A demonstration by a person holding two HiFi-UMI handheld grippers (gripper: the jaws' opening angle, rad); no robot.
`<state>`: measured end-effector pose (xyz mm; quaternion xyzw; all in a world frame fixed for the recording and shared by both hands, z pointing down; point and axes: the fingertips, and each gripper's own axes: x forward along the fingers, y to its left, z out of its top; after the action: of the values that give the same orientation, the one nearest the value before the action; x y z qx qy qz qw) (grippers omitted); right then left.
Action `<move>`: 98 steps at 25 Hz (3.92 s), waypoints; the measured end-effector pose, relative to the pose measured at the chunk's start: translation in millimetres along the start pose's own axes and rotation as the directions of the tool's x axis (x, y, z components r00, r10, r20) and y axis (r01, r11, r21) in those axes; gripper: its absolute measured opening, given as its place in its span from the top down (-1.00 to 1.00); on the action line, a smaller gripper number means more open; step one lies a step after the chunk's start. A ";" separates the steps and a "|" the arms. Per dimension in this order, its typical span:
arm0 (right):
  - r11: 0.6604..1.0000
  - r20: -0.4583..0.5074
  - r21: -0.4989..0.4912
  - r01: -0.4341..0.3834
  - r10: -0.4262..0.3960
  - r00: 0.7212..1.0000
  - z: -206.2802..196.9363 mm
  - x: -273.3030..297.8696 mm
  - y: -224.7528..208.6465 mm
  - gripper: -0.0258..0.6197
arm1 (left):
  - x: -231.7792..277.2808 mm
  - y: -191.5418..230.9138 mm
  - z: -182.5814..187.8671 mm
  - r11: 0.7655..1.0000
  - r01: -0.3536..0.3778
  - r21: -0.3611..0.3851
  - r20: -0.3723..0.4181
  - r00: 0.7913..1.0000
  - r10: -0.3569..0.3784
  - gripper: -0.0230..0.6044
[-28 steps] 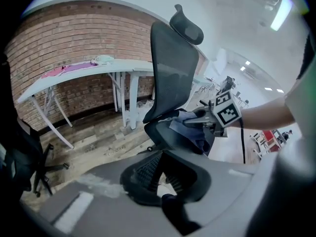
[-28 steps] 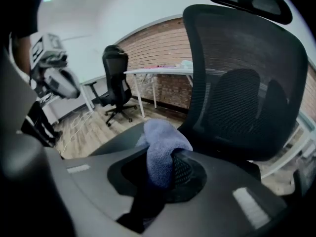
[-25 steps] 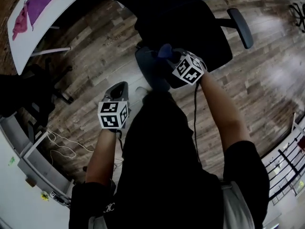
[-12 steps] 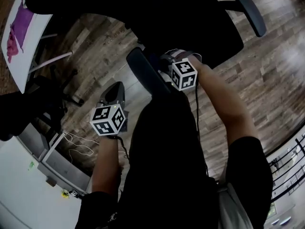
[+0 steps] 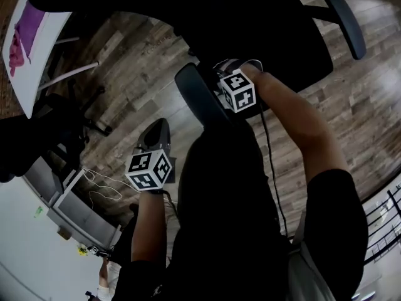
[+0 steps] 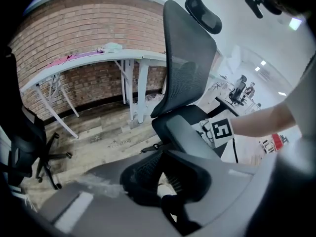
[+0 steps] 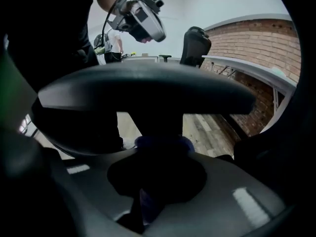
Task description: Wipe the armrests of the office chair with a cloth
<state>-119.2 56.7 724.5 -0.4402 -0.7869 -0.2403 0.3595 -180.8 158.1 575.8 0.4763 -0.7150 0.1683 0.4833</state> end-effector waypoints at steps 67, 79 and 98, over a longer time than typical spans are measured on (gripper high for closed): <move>-0.477 -0.535 0.844 0.245 -0.725 0.434 178.2 -19.8 -32.4 0.72 | -50.9 210.8 17.9 0.931 0.284 0.229 0.024 0.955 -0.297 0.91; -0.850 -0.855 0.518 0.099 -0.512 0.082 54.5 -29.3 10.4 0.72 | 3.8 214.9 -32.0 0.882 0.375 0.285 -0.109 0.927 -0.358 0.91; -0.667 -0.852 0.513 0.539 -0.470 0.230 -18.6 15.1 11.1 0.72 | 19.4 236.6 -37.9 0.893 0.365 0.264 -0.125 0.931 -0.343 0.91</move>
<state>-108.4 57.1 748.6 0.5560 -0.7449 0.1954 0.3128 -361.9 290.5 662.3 0.6560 -0.5662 0.1957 0.4591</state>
